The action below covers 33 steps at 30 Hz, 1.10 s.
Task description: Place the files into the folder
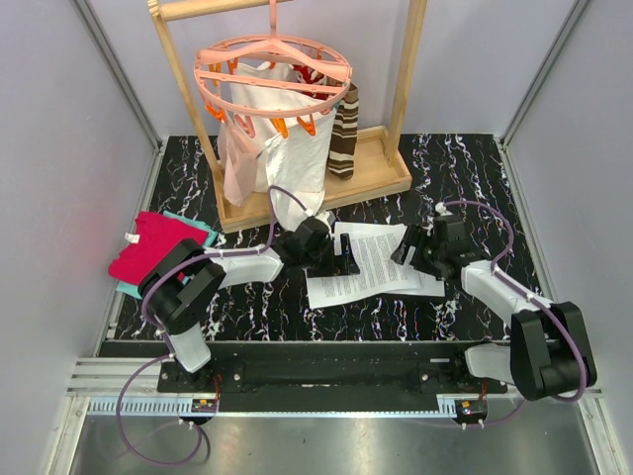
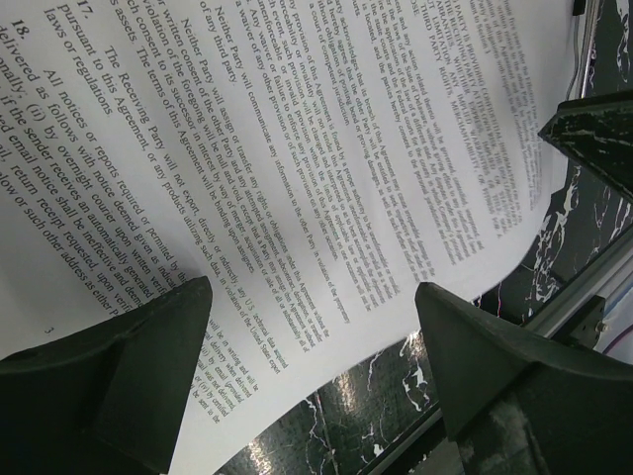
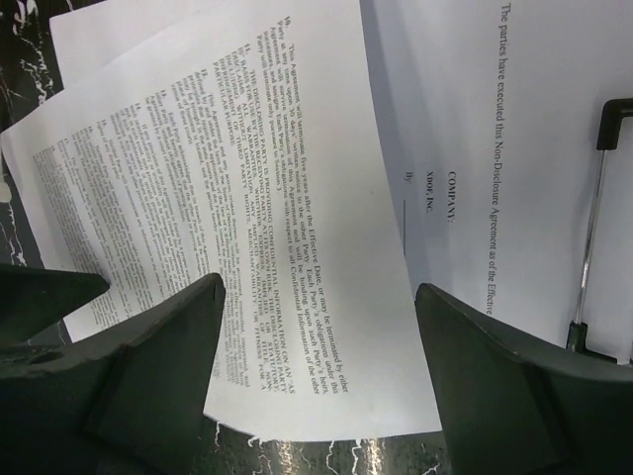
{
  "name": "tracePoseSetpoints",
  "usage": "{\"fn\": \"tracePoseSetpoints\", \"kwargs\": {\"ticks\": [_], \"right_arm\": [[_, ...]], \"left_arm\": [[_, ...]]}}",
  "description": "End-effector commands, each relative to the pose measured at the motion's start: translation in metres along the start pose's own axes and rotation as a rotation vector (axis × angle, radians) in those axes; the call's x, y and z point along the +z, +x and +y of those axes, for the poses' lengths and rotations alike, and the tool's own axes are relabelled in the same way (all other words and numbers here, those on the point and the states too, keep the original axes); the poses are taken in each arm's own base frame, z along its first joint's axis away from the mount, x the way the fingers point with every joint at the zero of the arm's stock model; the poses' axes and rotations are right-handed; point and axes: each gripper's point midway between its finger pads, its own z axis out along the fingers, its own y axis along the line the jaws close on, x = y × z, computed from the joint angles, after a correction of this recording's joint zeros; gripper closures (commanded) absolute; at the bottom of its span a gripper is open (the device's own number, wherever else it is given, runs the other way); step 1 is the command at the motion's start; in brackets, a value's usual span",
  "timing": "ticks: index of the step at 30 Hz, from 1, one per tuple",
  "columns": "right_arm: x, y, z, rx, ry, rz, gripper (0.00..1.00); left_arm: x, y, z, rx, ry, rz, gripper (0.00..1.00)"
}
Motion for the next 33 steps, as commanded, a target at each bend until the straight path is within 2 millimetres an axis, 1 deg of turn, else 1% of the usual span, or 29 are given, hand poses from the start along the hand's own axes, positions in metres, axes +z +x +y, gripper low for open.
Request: {"fn": "tracePoseSetpoints", "kwargs": {"ticks": [1,5,10,12,15,16,17,18,19,20,21,23,24,25,26,27,28,29,30,31,32,33], "right_arm": [[0.005,-0.019,0.017,0.023,-0.1,0.002,0.12],[0.002,-0.02,0.02,0.039,-0.115,0.0,0.13],[0.0,-0.017,0.019,0.054,-0.127,0.012,0.16],[0.0,-0.016,0.02,0.071,-0.149,0.029,0.19],[-0.005,-0.018,0.023,0.09,-0.173,0.031,0.2],[-0.007,-0.021,0.017,0.096,-0.137,0.015,0.19],[-0.009,-0.022,0.011,0.109,-0.095,0.01,0.17],[-0.016,-0.019,0.004,0.133,-0.036,0.026,0.16],[-0.019,-0.023,-0.01,0.147,0.054,0.0,0.14],[-0.022,-0.024,-0.015,0.16,0.094,-0.003,0.13],[-0.027,-0.023,-0.019,0.174,0.126,0.008,0.07],[-0.03,-0.026,-0.026,0.173,0.18,0.004,0.04],[-0.031,-0.029,-0.03,0.168,0.212,0.016,0.02],[-0.032,-0.036,-0.036,0.154,0.256,-0.005,0.02],[-0.033,-0.038,-0.043,0.146,0.294,-0.004,0.0],[-0.033,-0.045,-0.046,0.128,0.319,-0.008,0.0],[-0.034,-0.052,-0.053,0.127,0.35,-0.024,0.0],[-0.033,-0.056,-0.055,0.122,0.357,-0.026,0.0],[-0.03,-0.063,-0.056,0.107,0.362,-0.022,0.0],[-0.027,-0.067,-0.058,0.097,0.358,-0.013,0.0],[-0.024,-0.07,-0.056,0.076,0.35,-0.004,0.0],[-0.018,-0.075,-0.056,0.04,0.35,0.02,0.0]], "left_arm": [[-0.008,-0.011,-0.012,0.019,0.043,-0.03,0.09],[-0.007,-0.014,-0.016,0.024,0.048,-0.031,0.09],[-0.003,-0.012,-0.016,0.019,0.051,-0.019,0.09],[-0.002,-0.01,-0.014,0.013,0.047,-0.015,0.09],[0.0,-0.007,-0.008,0.009,0.031,-0.012,0.09],[0.0,-0.006,-0.007,0.009,0.027,-0.009,0.09],[0.0,-0.007,-0.007,0.01,0.027,-0.01,0.09],[-0.002,-0.009,-0.009,0.02,0.03,-0.015,0.09],[-0.002,-0.01,-0.01,0.025,0.028,-0.013,0.09],[-0.005,-0.015,-0.016,0.037,0.038,-0.024,0.07],[-0.007,-0.019,-0.019,0.057,0.041,-0.031,0.07],[-0.016,-0.031,-0.033,0.079,0.058,-0.057,0.03],[-0.024,-0.039,-0.043,0.101,0.078,-0.082,0.01],[-0.03,-0.043,-0.048,0.109,0.075,-0.084,0.01],[-0.035,-0.048,-0.05,0.116,0.07,-0.099,0.01],[-0.046,-0.054,-0.057,0.131,0.08,-0.123,0.01],[-0.052,-0.055,-0.056,0.137,0.066,-0.124,0.01],[-0.057,-0.059,-0.054,0.141,0.044,-0.144,0.01],[-0.068,-0.063,-0.054,0.155,0.035,-0.167,0.01],[-0.071,-0.058,-0.043,0.155,-0.005,-0.157,0.01],[-0.074,-0.06,-0.033,0.158,-0.048,-0.178,0.01],[-0.083,-0.06,-0.028,0.163,-0.064,-0.191,0.01]]}}
